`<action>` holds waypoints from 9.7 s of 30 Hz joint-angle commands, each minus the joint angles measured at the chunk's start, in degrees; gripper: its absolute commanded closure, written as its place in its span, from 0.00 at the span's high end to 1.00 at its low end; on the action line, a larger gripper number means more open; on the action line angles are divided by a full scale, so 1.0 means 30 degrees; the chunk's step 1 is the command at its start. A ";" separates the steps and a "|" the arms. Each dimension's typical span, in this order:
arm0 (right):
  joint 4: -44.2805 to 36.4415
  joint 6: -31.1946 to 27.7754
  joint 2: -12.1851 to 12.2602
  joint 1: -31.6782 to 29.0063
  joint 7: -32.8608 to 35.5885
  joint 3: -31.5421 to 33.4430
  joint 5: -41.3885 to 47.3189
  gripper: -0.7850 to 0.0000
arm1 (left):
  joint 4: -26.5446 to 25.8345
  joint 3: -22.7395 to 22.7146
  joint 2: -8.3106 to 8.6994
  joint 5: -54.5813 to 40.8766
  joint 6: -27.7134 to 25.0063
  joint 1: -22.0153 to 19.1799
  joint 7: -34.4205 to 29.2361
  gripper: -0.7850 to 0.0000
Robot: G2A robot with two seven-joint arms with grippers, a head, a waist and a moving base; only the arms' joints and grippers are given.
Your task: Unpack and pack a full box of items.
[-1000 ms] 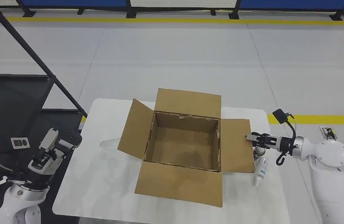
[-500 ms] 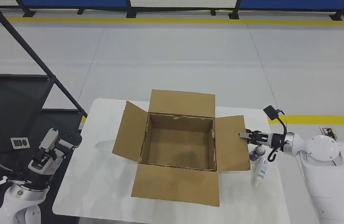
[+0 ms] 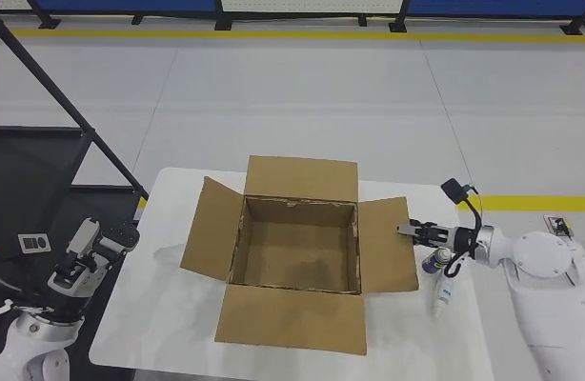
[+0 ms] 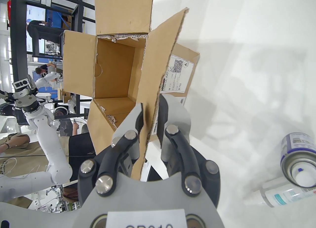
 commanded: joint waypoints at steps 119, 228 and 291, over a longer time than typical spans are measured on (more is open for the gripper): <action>-0.3166 0.8375 -0.1416 0.8580 -0.0089 -1.4105 -0.7806 0.00 | 0.0003 -0.0010 0.0005 0.0032 0.0046 0.0062 0.0274 1.00; 0.1873 1.1297 -0.2700 0.1454 0.2872 -0.2516 -1.8526 0.24 | 0.0142 -0.0455 0.0167 0.0125 0.0011 0.0278 0.1179 1.00; 1.1186 0.6535 -0.9840 1.1440 -0.1173 -2.0235 -1.2482 0.43 | 0.0142 -0.0455 0.0167 0.0125 0.0011 0.0278 0.1179 1.00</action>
